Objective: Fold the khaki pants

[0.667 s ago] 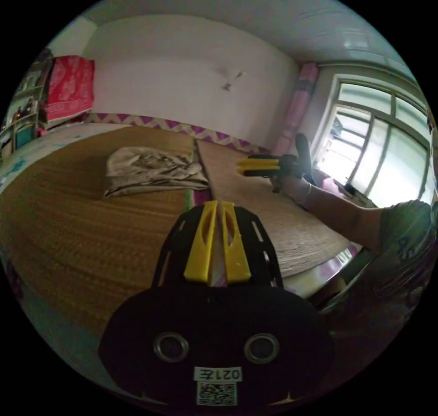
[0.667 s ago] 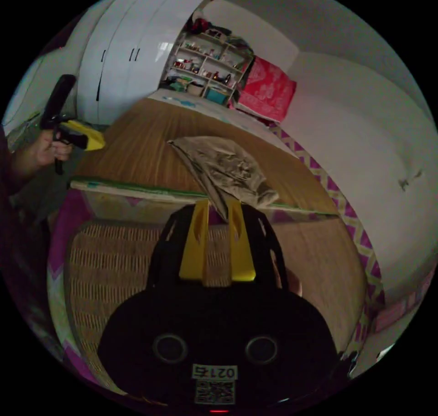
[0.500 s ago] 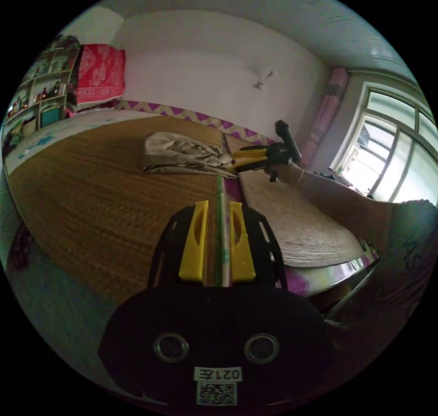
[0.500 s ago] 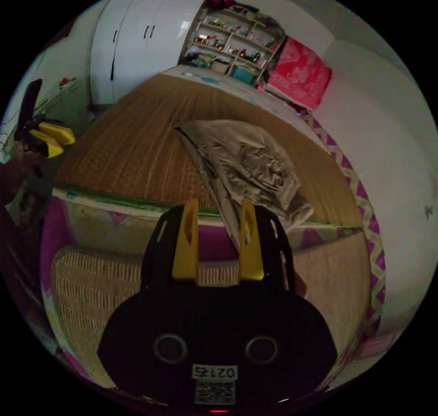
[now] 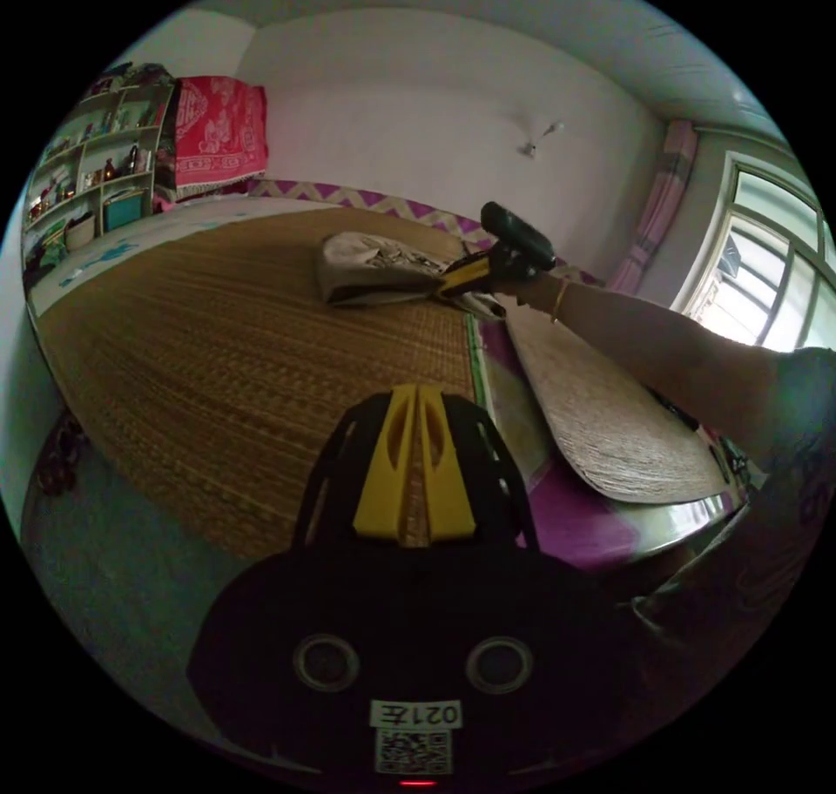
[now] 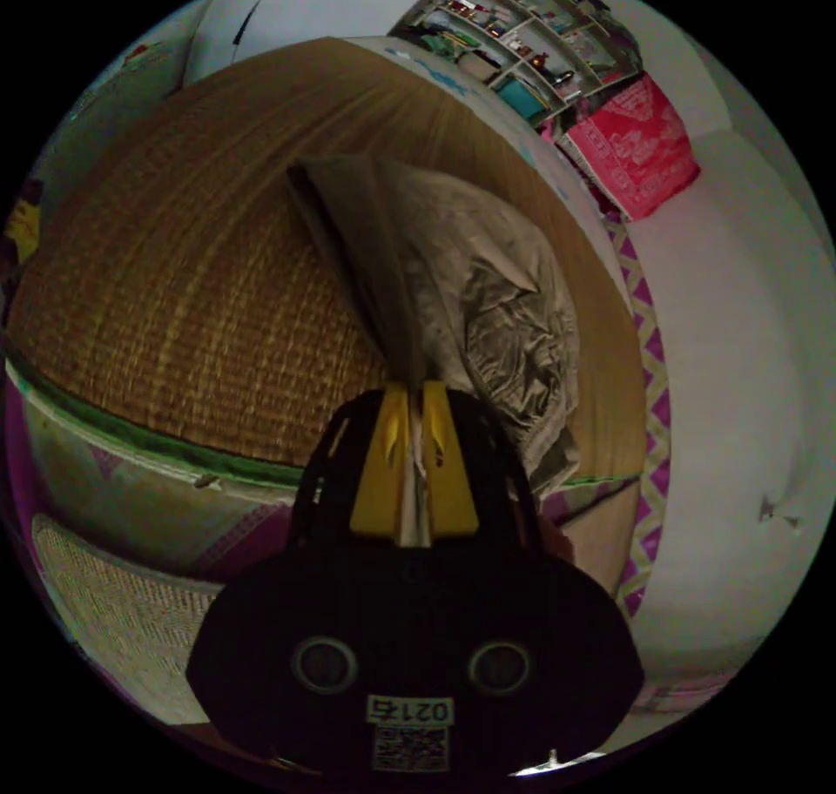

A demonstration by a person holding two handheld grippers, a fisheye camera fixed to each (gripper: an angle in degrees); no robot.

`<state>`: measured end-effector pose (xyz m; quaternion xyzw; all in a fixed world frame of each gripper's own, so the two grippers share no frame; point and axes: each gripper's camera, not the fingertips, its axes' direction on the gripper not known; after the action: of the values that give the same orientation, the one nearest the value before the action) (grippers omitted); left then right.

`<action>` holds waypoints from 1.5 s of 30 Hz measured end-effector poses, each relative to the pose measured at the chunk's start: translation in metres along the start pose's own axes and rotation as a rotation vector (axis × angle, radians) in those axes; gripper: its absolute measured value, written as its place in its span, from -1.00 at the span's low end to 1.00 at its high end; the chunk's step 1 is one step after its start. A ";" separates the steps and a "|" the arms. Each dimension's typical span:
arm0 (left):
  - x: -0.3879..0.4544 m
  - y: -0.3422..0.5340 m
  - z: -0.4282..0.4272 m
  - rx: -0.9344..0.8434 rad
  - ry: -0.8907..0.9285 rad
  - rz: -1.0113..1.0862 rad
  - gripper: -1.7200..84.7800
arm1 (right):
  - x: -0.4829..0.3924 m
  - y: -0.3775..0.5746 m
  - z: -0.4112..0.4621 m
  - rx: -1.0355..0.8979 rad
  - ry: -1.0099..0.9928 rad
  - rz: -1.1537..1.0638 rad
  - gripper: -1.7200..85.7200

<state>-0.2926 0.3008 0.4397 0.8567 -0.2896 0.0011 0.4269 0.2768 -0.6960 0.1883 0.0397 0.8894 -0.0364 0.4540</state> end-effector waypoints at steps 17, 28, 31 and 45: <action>0.001 -0.010 0.040 -0.143 0.051 0.069 -0.90 | -0.018 0.271 -0.252 -0.216 0.325 0.055 -0.97; 0.128 -0.021 0.075 -0.114 0.352 0.279 -0.96 | -0.294 0.443 -0.257 -0.189 0.403 0.252 -0.89; 0.135 -0.039 0.099 -0.108 0.316 0.209 -0.77 | -0.267 0.500 -0.296 -0.089 0.305 0.533 -0.74; 0.093 -0.070 0.224 -0.314 0.449 -0.083 -0.70 | -0.127 0.900 -0.270 0.313 -0.476 1.504 -0.65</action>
<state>-0.2355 0.1233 0.2694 0.7696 -0.1492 0.1285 0.6074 0.2268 0.2209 0.4232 0.6825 0.4884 0.1473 0.5235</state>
